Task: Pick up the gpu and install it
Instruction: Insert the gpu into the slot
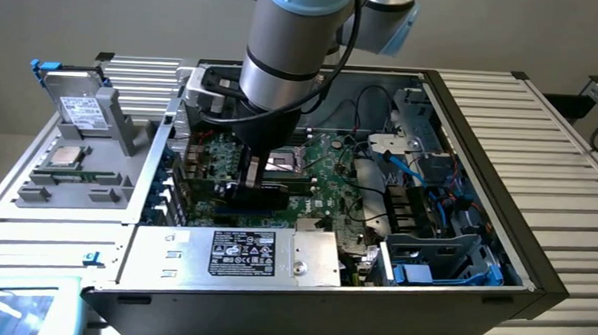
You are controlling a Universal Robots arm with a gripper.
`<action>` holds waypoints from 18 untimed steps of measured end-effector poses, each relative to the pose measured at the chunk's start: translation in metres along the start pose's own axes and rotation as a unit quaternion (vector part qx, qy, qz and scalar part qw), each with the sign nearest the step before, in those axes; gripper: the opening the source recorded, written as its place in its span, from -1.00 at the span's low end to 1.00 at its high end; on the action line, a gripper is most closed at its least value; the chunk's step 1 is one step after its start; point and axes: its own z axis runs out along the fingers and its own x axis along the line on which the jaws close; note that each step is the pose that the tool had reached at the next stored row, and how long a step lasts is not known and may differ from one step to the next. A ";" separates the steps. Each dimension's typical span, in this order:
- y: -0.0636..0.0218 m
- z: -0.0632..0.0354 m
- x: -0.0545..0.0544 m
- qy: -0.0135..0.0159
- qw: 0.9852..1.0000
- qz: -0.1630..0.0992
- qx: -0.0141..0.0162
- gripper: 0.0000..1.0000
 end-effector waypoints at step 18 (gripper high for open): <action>0.0014 0.0019 0.001 0.000 1.000 0.000 0.000 -0.44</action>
